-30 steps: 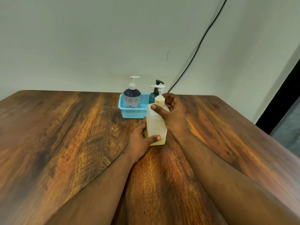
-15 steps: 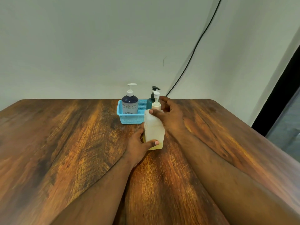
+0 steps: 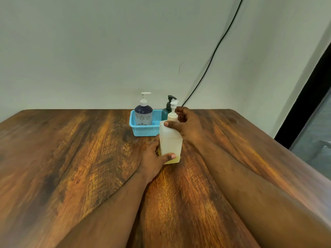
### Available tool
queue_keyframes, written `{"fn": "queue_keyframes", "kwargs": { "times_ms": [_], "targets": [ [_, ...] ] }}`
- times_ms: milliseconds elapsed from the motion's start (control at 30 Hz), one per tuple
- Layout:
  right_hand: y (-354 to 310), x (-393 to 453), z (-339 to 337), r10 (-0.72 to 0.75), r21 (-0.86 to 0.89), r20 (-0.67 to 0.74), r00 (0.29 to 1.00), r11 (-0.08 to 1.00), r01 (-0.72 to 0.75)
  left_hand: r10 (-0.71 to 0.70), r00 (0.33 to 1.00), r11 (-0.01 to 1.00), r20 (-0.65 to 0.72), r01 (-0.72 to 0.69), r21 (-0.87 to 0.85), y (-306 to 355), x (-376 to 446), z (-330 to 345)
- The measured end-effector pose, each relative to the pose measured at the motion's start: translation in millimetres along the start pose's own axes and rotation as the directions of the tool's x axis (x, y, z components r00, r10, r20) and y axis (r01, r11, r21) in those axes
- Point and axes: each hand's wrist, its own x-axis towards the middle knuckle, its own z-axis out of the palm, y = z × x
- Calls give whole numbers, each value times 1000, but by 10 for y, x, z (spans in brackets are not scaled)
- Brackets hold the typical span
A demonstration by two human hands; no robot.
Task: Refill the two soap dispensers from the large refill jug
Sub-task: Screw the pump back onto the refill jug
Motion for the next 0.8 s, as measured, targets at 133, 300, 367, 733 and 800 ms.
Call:
{"fn": "queue_keyframes", "kwargs": {
  "times_ms": [133,300,367,733,800],
  "targets": [
    [-34,19,-175,80,127,227,971,986,-111,-6,1000,1000,3,6,-2,-19,15,-3],
    [-66,24,-69,55,25,39,998,998,-56,-8,1000,1000,-18,8,17,5,-5,16],
    [-64,6,49,-1,-37,-61,998,999,-1,-4,1000,1000,-19,5,17,22,-16,18],
    [162,-89,45,0,355,62,998,935,-22,-9,1000,999,6,9,-45,17,-14,14],
    [156,-43,119,56,372,9,998,926,-56,-3,1000,999,7,3,-54,6,-2,9]
  ]
}}
